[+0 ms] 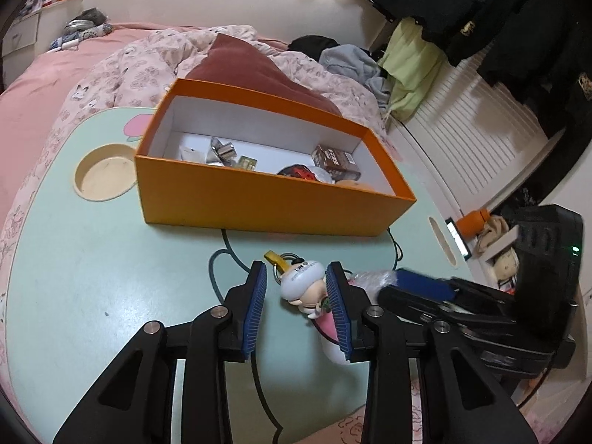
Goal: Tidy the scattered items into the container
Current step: 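Lift the figurine out of the box and lower it onto the table with the left gripper, then grasp the red-character mahjong tile with the right gripper while the left gripper reaches in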
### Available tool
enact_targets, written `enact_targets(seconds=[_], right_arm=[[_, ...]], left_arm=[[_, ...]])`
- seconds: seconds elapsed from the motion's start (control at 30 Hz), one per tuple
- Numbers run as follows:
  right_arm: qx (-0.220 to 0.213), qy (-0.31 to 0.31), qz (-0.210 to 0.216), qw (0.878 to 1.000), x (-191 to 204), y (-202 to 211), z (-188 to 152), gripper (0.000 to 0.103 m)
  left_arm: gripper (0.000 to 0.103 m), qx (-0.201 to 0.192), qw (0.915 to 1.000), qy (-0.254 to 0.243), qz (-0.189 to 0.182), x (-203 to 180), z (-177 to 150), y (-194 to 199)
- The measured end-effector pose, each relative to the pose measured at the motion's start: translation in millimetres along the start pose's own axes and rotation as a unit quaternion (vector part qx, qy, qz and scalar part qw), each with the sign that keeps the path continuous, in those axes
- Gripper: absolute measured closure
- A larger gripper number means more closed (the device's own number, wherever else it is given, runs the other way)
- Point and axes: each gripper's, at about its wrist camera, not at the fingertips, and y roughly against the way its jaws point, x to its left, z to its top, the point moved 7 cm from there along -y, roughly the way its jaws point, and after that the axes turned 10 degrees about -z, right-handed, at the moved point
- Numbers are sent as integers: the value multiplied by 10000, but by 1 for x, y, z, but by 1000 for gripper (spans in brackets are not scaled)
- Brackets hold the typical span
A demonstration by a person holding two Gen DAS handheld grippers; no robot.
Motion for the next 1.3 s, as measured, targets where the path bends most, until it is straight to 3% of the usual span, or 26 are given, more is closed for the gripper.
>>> enact_targets(seconds=[0.03, 0.07, 0.1, 0.13, 0.33, 0.4, 0.57, 0.7, 0.83, 0.93, 1.1, 1.17, 1.23, 1.3], right_arm=[[-133, 8, -2, 9999, -1, 6, 2, 37], [-325, 14, -52, 9995, -2, 14, 5, 27], [-452, 19, -100, 9989, -1, 20, 9, 26], [-617, 53, -165, 9979, -1, 27, 12, 26], [-652, 96, -61, 9978, 4, 46, 50, 27], [-370, 103, -46, 9993, 7, 42, 76, 32], [660, 161, -212, 9975, 6, -2, 117, 69], [1452, 48, -79, 9894, 4, -53, 122, 71], [1657, 82, -460, 9851, -2, -82, 120, 71], [1846, 155, -395, 9819, -1, -93, 115, 71], [1964, 798, -562, 9756, 12, -94, 113, 71], [2048, 1022, -522, 9721, 19, -95, 111, 65], [2406, 1205, -488, 9619, 25, -105, 100, 59], [2496, 1098, -514, 9607, 23, -114, 97, 59]], left_arm=[[57, -48, 10000, 29, 40, 2, 1, 3], [49, -97, 9999, 54, 85, 3, 4, 6], [40, -157, 9997, 100, 146, 4, 7, 10], [38, -195, 9996, 137, 165, 5, 10, 13], [37, -2, 9994, 275, 187, 11, 72, 24], [37, 261, 9988, 219, 360, 13, 92, 15], [37, 1135, 9916, 423, 452, 28, 117, -34], [39, 1330, 9850, 483, 986, 48, 120, -62], [39, 1355, 9818, 550, 1215, 63, 123, -76], [39, 1564, 9779, 331, 1348, 59, 124, -84], [39, 1857, 9656, 2, 1819, 61, 126, -95], [40, 1931, 9627, -75, 1896, 59, 124, -97], [48, 1950, 9615, -54, 1934, 61, 124, -97], [69, 2069, 9641, 59, 1664, 62, 120, -101]])
